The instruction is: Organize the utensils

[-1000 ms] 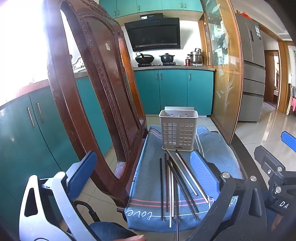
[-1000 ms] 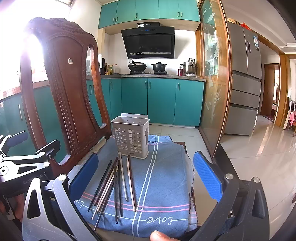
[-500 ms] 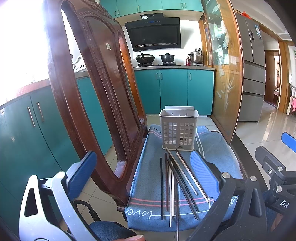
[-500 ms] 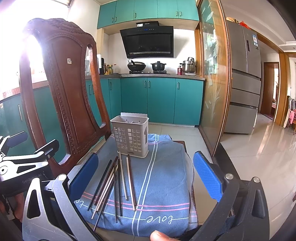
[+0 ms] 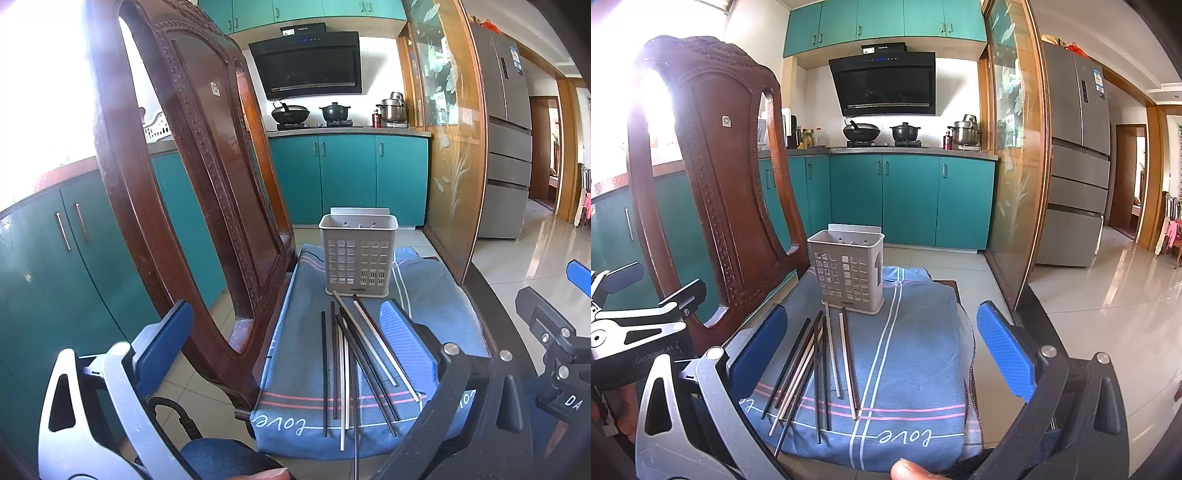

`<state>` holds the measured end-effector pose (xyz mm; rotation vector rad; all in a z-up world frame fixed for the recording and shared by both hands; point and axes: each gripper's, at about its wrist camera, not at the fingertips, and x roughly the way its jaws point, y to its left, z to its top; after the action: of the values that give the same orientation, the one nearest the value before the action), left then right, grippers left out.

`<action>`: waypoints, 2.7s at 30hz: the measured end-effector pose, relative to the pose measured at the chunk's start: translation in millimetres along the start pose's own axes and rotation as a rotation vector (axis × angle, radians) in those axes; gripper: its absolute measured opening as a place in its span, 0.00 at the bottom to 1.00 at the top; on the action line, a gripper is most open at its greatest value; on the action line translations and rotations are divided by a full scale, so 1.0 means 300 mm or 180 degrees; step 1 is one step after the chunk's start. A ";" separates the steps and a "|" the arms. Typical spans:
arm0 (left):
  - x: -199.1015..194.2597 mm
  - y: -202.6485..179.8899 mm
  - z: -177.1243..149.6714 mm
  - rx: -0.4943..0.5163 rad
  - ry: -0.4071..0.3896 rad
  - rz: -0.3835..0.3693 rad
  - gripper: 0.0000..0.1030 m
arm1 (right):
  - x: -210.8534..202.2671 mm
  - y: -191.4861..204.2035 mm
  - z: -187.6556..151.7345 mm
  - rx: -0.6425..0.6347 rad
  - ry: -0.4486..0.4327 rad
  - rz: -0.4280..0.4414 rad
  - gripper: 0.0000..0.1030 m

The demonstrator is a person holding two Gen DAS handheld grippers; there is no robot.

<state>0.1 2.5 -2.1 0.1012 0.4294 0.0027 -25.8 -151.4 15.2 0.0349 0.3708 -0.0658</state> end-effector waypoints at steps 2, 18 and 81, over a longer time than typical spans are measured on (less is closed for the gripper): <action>0.003 -0.003 -0.002 0.0010 0.0011 0.0007 0.98 | -0.001 -0.008 -0.003 0.0012 0.0000 -0.0001 0.97; 0.198 -0.075 -0.109 0.0302 0.0891 -0.0377 0.97 | 0.313 -0.123 -0.116 -0.0005 0.1100 0.0060 0.96; 1.043 -0.159 -0.170 0.0332 0.2119 -0.0748 0.25 | 1.058 0.017 -0.115 -0.0458 0.2280 0.0734 0.14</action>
<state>262.4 -32.5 -182.8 0.1520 1.1054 -0.2229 257.4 -163.1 -132.0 -0.0435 1.0832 0.2086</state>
